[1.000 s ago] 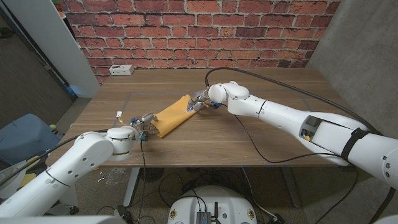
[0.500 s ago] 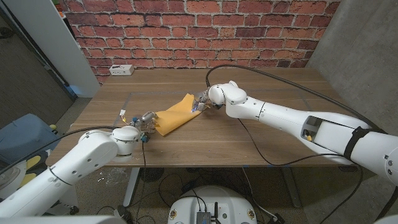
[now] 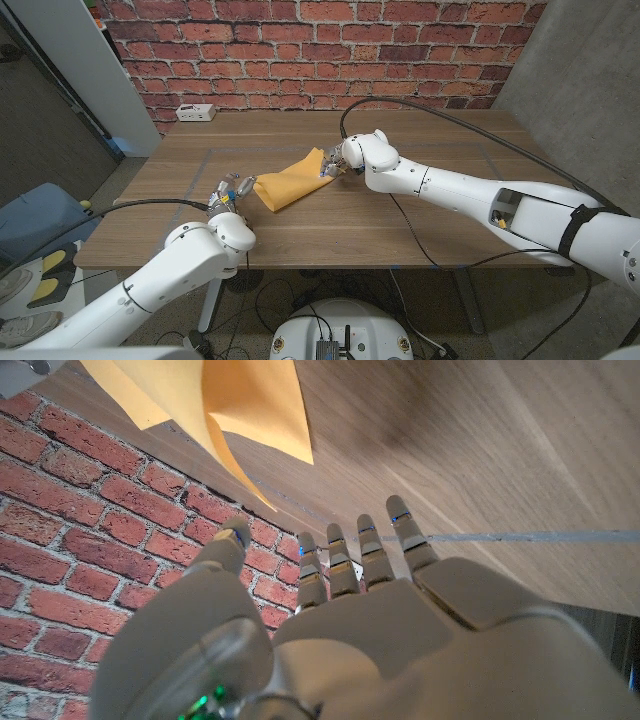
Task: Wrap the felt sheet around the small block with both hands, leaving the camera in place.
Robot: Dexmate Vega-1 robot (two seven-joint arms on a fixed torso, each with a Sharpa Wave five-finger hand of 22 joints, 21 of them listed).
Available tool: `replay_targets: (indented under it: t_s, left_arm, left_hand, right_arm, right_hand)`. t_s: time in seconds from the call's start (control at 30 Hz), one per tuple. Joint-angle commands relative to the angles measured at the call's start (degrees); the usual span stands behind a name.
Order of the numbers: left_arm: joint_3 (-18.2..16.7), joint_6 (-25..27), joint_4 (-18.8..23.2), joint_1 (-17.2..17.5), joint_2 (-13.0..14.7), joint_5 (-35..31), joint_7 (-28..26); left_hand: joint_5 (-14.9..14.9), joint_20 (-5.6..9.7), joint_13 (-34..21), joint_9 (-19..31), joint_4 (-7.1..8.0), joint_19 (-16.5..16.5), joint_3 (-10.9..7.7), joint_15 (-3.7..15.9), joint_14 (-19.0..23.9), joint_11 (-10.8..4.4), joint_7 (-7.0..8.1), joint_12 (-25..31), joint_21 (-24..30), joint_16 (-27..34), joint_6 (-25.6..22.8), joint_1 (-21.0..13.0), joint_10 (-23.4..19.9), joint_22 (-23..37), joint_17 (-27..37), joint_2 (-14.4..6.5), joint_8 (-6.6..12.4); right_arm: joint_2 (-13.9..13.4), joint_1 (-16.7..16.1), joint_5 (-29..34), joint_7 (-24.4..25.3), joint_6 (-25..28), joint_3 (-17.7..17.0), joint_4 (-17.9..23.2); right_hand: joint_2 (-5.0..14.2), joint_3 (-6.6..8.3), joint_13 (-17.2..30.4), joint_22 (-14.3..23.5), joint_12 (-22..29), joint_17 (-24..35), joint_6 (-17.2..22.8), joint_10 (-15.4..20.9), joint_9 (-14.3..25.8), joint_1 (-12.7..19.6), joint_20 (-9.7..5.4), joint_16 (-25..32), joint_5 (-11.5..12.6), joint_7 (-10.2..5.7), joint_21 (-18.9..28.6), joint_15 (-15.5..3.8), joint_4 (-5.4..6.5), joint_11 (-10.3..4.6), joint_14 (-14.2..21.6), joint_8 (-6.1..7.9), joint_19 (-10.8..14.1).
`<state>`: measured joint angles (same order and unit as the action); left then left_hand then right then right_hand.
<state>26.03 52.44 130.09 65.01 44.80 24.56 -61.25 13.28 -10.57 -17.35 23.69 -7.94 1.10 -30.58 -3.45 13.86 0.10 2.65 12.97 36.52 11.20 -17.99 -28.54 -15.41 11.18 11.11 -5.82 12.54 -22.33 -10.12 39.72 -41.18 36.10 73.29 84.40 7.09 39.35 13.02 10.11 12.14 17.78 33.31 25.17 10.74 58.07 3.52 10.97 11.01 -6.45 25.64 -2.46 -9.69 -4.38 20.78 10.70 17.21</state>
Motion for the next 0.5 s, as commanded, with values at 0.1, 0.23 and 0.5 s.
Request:
replay_targets:
  t_s: [0.1, 0.23, 0.5]
  left_arm:
    - [4.74, -17.17, -2.80, 0.21, 7.25, -32.24, 11.53]
    - [4.14, -20.45, -2.63, -0.55, 9.99, -33.79, 18.79]
    - [4.31, -15.31, 0.61, -4.64, 13.65, -34.36, 36.67]
  left_hand:
    - [-0.66, 3.98, 1.10, -3.45, 0.25, -0.10, -2.98, 2.68, 3.01, 0.77, -1.66, 1.82, -0.90, 1.27, -8.06, -0.47, -5.72, -0.26, -0.20, -4.56, 0.79]
    - [-1.07, 5.03, 1.48, -4.31, 1.65, -0.81, -3.31, 2.78, 3.09, 0.77, -2.44, 1.89, -1.33, 1.34, -9.26, 0.71, -6.50, -0.33, 0.08, -5.04, 0.59]
    - [-2.87, 8.10, 3.67, -8.29, 14.68, -2.34, -3.42, 3.79, 4.23, 0.86, -6.67, 2.76, -2.63, 1.59, -15.74, 11.00, -13.03, -0.41, 0.19, -5.18, 0.38]
  right_arm:
    - [-0.26, -0.36, -1.50, -0.41, 0.94, 0.26, 0.20]
    - [-0.66, -0.70, -1.95, -0.19, 1.04, 0.11, 0.89]
    - [-1.40, -1.27, -2.21, 0.77, 1.58, -0.19, 2.40]
  right_hand:
    - [-1.06, -0.20, 0.07, 0.16, -0.35, -0.23, -0.13, 0.08, 0.13, -0.80, 0.65, 0.38, -0.28, 0.65, -0.21, -5.36, 0.44, 0.72, 0.10, 0.01, 0.21]
    - [-1.26, -0.24, 0.05, 0.14, -0.39, -0.34, -0.29, 0.00, 0.12, -1.19, 0.74, 0.34, -0.34, 0.83, -0.32, -5.33, 0.54, 0.83, -0.12, -0.02, 0.12]
    - [-1.48, -0.26, 0.01, 0.13, -0.52, -0.49, -0.54, -0.31, 0.12, -1.70, 0.84, 0.36, -0.40, 0.94, -0.41, -5.19, 0.67, 0.92, -0.28, -0.06, 0.14]
